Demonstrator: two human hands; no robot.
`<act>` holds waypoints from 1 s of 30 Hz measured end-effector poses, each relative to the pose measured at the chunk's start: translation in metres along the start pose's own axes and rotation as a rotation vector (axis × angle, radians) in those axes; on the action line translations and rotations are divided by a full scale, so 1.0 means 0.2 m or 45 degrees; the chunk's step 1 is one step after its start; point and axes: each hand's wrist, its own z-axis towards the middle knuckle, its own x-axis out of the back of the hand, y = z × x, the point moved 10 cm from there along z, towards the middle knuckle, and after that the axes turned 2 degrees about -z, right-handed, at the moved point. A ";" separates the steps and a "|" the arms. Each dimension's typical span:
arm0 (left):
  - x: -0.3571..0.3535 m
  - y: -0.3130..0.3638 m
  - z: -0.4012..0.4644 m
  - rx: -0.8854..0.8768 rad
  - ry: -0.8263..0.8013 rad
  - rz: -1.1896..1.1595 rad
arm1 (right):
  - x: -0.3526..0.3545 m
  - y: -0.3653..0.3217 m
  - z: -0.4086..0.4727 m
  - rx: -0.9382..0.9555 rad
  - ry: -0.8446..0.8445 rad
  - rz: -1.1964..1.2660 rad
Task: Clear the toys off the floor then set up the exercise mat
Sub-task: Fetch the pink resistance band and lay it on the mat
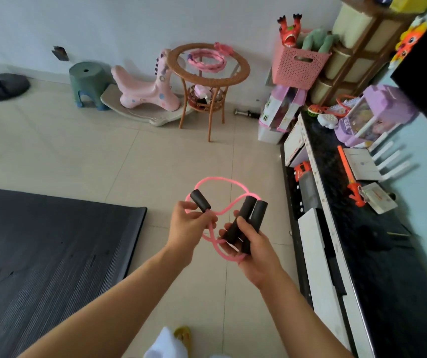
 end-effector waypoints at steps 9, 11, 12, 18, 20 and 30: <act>0.19 -0.24 -0.36 0.127 -0.013 -0.170 | 0.15 0.27 -0.44 -0.006 -0.057 0.216; 0.21 -0.33 -0.48 0.125 -0.057 -0.132 | 0.22 0.31 -0.57 0.062 0.031 0.147; 0.21 -0.38 -0.54 0.139 -0.081 -0.128 | 0.24 0.33 -0.62 0.093 0.050 0.120; 0.39 -0.69 -0.94 0.195 -0.060 -0.216 | 0.39 0.48 -0.98 0.234 0.016 0.133; 0.51 -0.80 -1.07 0.225 -0.023 -0.300 | 0.40 0.58 -1.09 0.227 0.014 0.160; 0.99 -0.92 -1.43 0.065 0.052 -0.593 | 0.21 0.98 -1.39 0.058 -0.094 0.138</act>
